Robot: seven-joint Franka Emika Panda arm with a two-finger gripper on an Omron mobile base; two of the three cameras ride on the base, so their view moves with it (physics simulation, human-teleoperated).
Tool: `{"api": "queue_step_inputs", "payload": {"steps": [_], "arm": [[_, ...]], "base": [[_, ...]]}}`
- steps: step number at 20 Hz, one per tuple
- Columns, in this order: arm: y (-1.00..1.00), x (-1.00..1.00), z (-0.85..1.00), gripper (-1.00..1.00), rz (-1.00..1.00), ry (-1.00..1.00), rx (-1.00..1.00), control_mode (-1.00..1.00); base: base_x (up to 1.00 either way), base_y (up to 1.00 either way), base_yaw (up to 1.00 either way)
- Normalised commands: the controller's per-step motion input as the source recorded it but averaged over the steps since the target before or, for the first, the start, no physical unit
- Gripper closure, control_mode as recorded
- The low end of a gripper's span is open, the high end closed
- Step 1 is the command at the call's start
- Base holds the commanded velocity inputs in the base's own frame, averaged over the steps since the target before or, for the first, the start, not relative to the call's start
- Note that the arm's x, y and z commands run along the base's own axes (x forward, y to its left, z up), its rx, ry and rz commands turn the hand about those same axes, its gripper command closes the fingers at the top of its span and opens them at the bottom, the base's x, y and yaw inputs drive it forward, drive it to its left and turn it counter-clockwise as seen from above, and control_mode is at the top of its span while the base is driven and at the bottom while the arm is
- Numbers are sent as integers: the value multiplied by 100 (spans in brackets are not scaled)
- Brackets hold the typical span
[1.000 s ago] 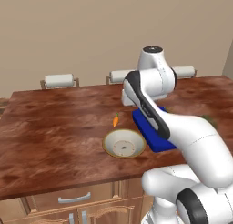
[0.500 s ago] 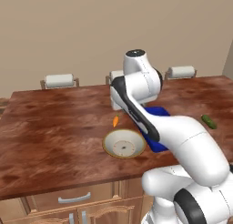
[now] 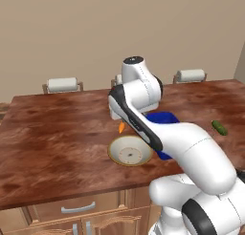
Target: Place the two vegetables and bowl onto the tray for setting up a vegetable dip station.
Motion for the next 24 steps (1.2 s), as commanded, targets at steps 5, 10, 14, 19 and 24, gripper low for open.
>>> {"api": "queue_step_inputs", "payload": {"steps": [5, 10, 14, 19, 24], "arm": [[32, 0, -16, -100, 2, 4, -3, -100], [34, 0, -18, -100, 6, 7, -5, -100], [29, 0, -17, -100, 9, 11, -3, -100], [22, 7, -17, -100, 10, 16, -10, -100], [4, 8, -19, -100, 13, 9, -14, -100]], "base": [[0, 0, 0], [0, 0, 0], [0, 0, 0], [0, 0, 0], [0, 0, 0]]}}
